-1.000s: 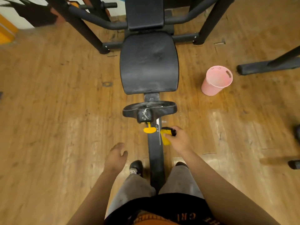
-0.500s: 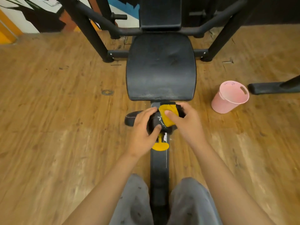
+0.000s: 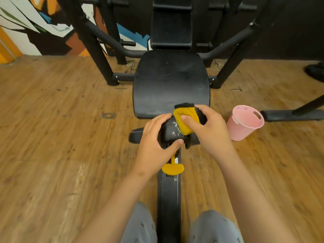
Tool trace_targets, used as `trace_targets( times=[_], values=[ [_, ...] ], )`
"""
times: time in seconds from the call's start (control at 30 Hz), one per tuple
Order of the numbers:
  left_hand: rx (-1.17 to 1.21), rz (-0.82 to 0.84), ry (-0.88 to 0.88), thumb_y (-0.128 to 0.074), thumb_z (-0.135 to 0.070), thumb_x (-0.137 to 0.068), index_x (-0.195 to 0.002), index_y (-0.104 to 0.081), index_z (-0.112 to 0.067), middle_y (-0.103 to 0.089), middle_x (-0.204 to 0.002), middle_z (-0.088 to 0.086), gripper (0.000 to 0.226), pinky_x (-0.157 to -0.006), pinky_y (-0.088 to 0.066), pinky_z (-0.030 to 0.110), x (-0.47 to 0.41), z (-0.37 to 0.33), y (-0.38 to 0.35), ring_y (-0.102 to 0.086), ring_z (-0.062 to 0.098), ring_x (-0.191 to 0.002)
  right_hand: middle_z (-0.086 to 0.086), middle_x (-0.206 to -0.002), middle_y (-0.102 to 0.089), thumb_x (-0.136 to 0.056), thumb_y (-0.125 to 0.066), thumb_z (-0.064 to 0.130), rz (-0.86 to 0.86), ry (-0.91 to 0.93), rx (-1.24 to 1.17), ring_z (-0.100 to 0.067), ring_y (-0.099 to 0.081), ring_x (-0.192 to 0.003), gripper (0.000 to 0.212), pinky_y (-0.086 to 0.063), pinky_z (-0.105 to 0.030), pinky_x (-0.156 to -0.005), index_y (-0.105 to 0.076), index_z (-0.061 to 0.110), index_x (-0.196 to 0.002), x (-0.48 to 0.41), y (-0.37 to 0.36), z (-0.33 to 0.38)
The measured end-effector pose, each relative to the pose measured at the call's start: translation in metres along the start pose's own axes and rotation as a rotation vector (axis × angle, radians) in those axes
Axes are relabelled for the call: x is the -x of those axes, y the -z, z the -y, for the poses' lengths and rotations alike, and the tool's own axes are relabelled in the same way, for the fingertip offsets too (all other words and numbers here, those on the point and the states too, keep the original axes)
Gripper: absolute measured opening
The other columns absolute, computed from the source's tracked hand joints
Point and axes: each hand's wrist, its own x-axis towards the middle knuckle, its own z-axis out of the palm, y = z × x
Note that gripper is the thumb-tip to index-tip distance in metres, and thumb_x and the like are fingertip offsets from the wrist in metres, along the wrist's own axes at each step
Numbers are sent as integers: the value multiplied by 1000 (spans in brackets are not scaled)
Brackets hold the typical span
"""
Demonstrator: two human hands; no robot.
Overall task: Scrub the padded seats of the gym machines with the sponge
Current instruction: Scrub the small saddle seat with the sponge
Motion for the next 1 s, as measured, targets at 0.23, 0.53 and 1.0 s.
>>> trace_targets(
  times=[0.23,0.53,1.0],
  values=[
    [5,57,-27,-79,-30,-76,-137,-45,-34,-41,-131,-32,69,-101,-23,0,-2,9,7,-33,-10,-128,7,-85,-66,-87,-66,28,-101,38,239,-7,-62,-80,18,-41,-7,-60,-65,17,-101,-3,3,10],
    [65,110,-5,-82,-28,-74,-135,-48,-34,-46,-128,-26,71,-103,-30,14,-7,10,15,-37,-4,-125,-3,-101,-64,-90,-60,30,-184,129,531,-13,-55,-88,26,-33,-16,-65,-64,15,-112,4,-15,18],
    [53,178,68,-77,-18,-79,-141,-41,-34,-41,-135,-25,73,-106,-29,17,-3,4,20,-32,-6,-128,7,-99,-64,-88,-65,24,-167,157,314,-6,-59,-92,24,-44,-10,-71,-64,23,-112,28,-10,0]
  ],
)
